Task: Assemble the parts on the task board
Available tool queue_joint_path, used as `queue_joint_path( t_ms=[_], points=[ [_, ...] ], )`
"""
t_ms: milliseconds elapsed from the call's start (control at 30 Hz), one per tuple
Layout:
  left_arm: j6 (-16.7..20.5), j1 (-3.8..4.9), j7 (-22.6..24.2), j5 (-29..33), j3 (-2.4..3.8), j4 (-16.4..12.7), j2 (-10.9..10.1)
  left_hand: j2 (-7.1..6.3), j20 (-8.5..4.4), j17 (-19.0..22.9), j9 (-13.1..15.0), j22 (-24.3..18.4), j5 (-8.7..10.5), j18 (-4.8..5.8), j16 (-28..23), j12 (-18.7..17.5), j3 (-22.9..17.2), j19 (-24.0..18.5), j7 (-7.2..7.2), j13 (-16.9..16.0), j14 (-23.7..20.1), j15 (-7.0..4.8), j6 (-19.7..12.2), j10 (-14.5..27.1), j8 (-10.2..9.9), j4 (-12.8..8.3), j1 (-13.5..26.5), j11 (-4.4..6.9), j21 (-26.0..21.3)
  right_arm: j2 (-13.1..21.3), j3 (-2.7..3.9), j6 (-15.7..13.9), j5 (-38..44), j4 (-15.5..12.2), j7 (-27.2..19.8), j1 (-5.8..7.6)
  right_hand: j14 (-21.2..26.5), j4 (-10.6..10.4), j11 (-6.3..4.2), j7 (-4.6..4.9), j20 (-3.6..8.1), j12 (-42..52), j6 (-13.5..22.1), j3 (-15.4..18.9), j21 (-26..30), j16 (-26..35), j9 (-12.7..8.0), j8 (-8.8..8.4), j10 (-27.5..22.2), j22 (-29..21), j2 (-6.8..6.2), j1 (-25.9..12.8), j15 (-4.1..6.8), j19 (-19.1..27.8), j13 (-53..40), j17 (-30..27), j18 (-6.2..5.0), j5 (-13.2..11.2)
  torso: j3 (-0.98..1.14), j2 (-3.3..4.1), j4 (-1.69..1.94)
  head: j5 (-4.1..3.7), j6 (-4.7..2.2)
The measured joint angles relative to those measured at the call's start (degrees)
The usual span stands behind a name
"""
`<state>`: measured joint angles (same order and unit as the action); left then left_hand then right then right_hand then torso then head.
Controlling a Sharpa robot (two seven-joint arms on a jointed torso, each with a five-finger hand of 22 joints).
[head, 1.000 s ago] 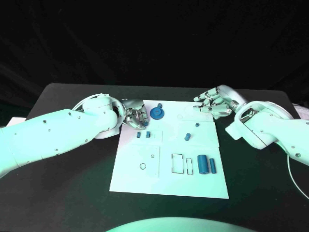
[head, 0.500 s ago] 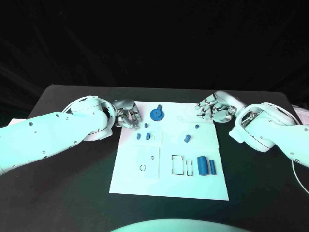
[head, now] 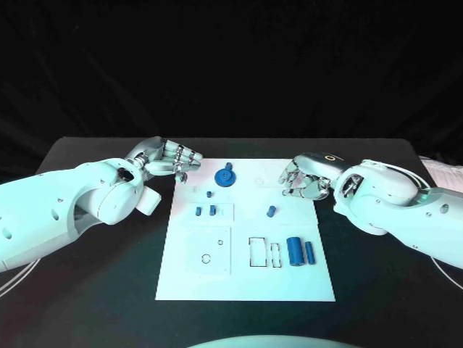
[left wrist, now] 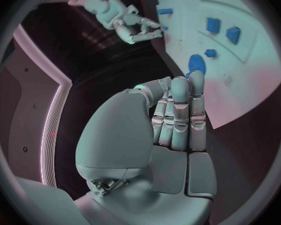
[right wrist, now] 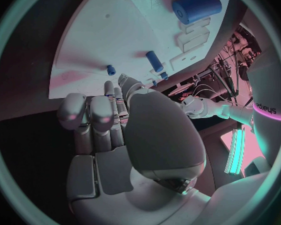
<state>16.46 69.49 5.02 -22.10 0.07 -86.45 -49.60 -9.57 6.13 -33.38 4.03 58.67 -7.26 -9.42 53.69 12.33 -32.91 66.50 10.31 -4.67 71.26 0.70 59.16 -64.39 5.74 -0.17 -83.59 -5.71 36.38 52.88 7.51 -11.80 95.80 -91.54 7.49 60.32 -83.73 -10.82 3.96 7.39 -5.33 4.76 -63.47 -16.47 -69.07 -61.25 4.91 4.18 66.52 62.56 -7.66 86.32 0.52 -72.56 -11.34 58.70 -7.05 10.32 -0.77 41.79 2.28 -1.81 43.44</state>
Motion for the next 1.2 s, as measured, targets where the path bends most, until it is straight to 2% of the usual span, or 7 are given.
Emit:
queue_joint_path(
  t_ms=[67, 200, 367, 533, 833, 967, 1200],
  points=[
    [0.9, -0.02, 2.9, 6.7, -0.13, -0.6, -0.3, 0.00, -0.18, 0.1, 0.0, 0.0, 0.00, 0.01, 0.0, 0.0, -0.1, -0.2, 0.00, -0.1, 0.0, 0.00, 0.0, 0.0, 0.2, -0.1, 0.0, 0.00, 0.0, -0.2, -0.01, 0.7, 1.8, -0.1, 0.4, -0.07, -0.2, -0.2, 0.00, 0.00, 0.00, -0.3, 0.0, -0.3, 0.0, 0.0, 0.0, -0.23, 0.0, 0.0, -0.05, -0.1, 0.20, 0.0, 0.4, 0.0, 0.00, 0.0, 0.01, 0.00, 0.02, -0.18, -0.08],
    [2.0, -0.11, 6.9, 15.3, -0.28, -1.4, -0.8, 0.00, 0.02, 0.3, 0.0, 0.0, 0.00, 0.02, 0.0, 0.3, 0.0, -0.4, 0.00, -0.1, -0.2, -0.18, 0.0, 0.0, 0.2, -0.3, 0.0, 0.00, 0.0, -0.4, -0.01, 1.6, 4.5, -0.3, 1.2, -0.11, -0.2, -0.2, 0.00, -0.01, 0.20, -0.7, 0.0, -0.6, 0.0, 0.0, -0.1, -0.23, 0.0, 0.1, -0.43, -0.4, 0.21, -0.2, 1.2, 0.0, 0.00, -0.2, 0.01, 0.02, 0.05, -0.24, -0.16],
    [2.9, -0.24, 9.6, 20.9, -0.38, -2.1, -1.1, 0.00, 0.02, 0.4, 0.0, 0.1, 0.00, 0.03, -0.1, 0.3, 0.1, -0.4, 0.00, -0.1, -0.2, -0.18, 0.0, 0.0, 0.2, -0.7, 0.0, 0.00, 0.0, -0.7, -0.02, 2.6, 6.7, -0.4, 2.0, -0.18, -0.2, -0.1, 0.10, -0.01, 0.20, -0.9, 0.0, -1.0, 0.0, 0.0, -0.1, -0.23, -0.6, 0.1, -0.73, -0.7, 0.21, -0.2, 2.0, -0.1, -0.01, -0.5, 0.03, 0.04, 0.03, -0.17, -0.31],
    [3.7, -0.28, 11.6, 23.4, -0.41, -2.4, -1.4, 0.30, -0.19, 0.6, -0.1, 0.3, 0.00, 0.04, -0.3, 0.6, 0.0, -0.6, 0.00, -0.1, -0.4, 0.01, 0.0, 0.4, 0.2, -1.1, -0.3, -0.41, 0.0, -1.0, -0.13, 3.4, 8.3, -0.4, 2.7, -0.19, -0.2, 0.0, 0.40, -0.16, 0.20, -0.9, -0.2, -1.4, 0.0, 0.0, -0.1, -0.23, -0.9, 0.0, -0.96, -1.0, 0.21, -0.2, 2.8, -0.2, -0.01, -0.9, 0.03, 0.08, 0.02, -0.32, -0.27],
    [4.7, -0.30, 14.0, 25.5, -0.41, -2.9, -1.7, 0.30, -0.19, 0.7, -0.1, 0.4, 0.00, 0.04, -0.3, 0.9, -0.1, -0.6, 0.00, -0.1, -0.6, -0.16, 0.0, 0.4, 0.2, -1.5, -0.3, -0.41, 0.0, -1.8, -0.61, 4.8, 9.8, 0.4, 3.8, -0.19, -0.2, 1.0, 0.35, -0.10, 0.20, -0.9, -0.9, -4.7, 0.0, -0.2, -0.1, -0.23, -0.9, 0.2, -0.92, -0.9, 0.21, -0.2, 4.7, -0.4, -0.01, -3.5, 0.02, 0.08, 0.02, -0.58, 0.02],
    [5.0, -0.31, 14.6, 25.9, -0.42, -3.1, -1.8, 0.46, 0.02, 0.8, -0.1, 0.4, 0.00, 0.05, -0.3, 0.9, -0.1, -0.8, 0.00, -0.1, -0.6, -0.15, 0.0, 0.4, 0.4, -1.5, -0.1, -0.40, 0.0, -2.1, -0.70, 5.3, 10.2, 0.5, 4.0, -0.14, -0.2, 1.6, -0.02, -0.38, 0.20, -0.6, -1.8, -6.0, -0.2, -0.2, -0.1, -0.23, 0.1, 0.4, -0.42, -0.4, 0.21, -0.2, 5.2, -0.4, -0.01, -3.8, 0.02, 0.08, 0.02, -0.65, 0.24],
    [5.5, -0.31, 15.3, 26.3, -0.42, -3.2, -2.0, 0.53, 0.02, 0.8, -0.1, 0.5, 0.00, 0.05, -0.3, 1.2, 0.1, -0.8, -0.01, -0.2, -0.6, -0.15, 0.0, 0.4, 0.4, -1.7, -0.1, -0.40, 0.0, -2.5, -0.70, 6.1, 10.8, 0.6, 4.5, 0.03, -0.2, 2.5, -0.24, -0.65, 0.20, 0.0, -3.1, -7.3, -0.7, -0.9, 0.3, 0.17, 1.8, 1.1, -0.42, -0.4, 0.21, -0.2, 5.7, 0.0, -0.01, -4.4, 0.02, 0.08, -0.04, -0.95, 0.53]
  ],
)
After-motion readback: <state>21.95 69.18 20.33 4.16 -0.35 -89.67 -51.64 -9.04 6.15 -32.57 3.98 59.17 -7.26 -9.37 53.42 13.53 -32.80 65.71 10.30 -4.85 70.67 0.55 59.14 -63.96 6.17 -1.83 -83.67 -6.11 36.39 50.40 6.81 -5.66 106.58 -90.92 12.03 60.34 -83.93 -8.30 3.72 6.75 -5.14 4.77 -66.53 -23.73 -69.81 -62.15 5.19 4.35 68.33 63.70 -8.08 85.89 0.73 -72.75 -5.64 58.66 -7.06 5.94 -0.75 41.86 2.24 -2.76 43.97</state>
